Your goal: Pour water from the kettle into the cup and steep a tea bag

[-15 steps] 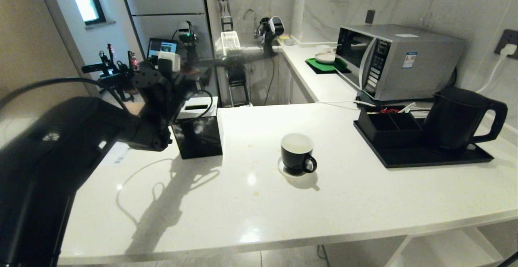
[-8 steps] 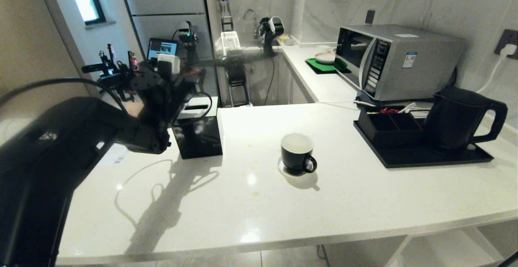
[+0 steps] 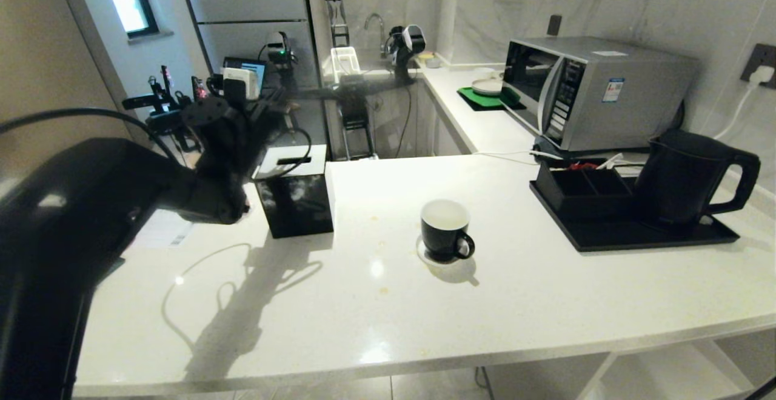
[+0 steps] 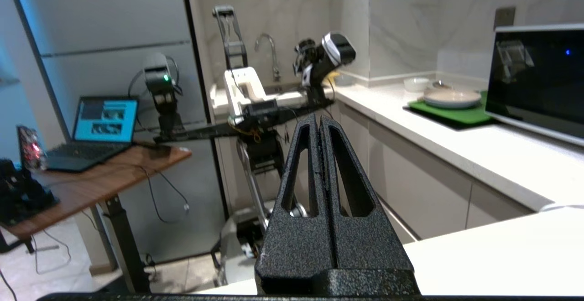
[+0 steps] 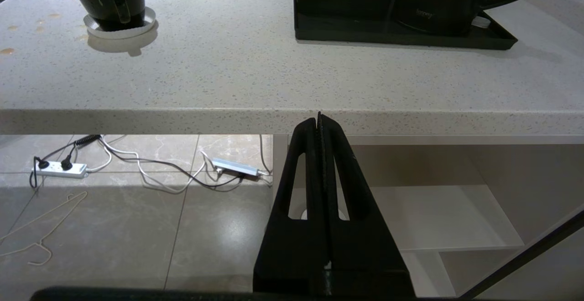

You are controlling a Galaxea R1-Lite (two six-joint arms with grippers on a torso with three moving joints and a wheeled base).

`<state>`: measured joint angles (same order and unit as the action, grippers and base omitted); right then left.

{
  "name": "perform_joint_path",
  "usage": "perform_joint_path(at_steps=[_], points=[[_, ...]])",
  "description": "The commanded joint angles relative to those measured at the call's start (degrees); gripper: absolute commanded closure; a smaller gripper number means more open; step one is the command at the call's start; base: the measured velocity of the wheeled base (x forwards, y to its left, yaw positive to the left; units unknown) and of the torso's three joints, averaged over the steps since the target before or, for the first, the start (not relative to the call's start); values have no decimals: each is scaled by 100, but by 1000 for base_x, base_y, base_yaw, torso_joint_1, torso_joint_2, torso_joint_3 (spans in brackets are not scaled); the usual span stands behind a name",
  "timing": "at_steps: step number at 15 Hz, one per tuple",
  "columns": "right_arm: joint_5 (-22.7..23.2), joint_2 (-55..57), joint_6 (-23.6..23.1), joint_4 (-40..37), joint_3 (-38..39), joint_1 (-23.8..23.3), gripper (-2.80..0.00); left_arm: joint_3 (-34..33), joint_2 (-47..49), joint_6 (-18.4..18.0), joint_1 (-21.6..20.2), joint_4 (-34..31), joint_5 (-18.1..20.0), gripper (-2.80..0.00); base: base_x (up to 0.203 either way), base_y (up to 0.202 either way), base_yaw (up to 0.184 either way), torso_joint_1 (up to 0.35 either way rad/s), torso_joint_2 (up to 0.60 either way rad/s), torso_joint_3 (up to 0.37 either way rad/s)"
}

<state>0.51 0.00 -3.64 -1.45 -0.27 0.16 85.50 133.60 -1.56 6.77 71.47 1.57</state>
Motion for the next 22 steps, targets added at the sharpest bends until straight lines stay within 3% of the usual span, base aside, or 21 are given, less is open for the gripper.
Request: perform_joint_path(at_steps=[1, 12, 22], points=[[2, 9, -5, -4, -6, 2, 0, 1, -153, -2, -55, 34, 1, 0, 0, 0, 0, 0, 0, 0], [2, 9, -5, -4, 0, 2, 0, -238, -833, -11, -246, 21, -13, 0, 0, 0, 0, 0, 0, 0], [2, 9, -5, -4, 0, 2, 0, -1786, -1906, -12, -374, 34, -34, 0, 0, 0, 0, 0, 0, 0]])
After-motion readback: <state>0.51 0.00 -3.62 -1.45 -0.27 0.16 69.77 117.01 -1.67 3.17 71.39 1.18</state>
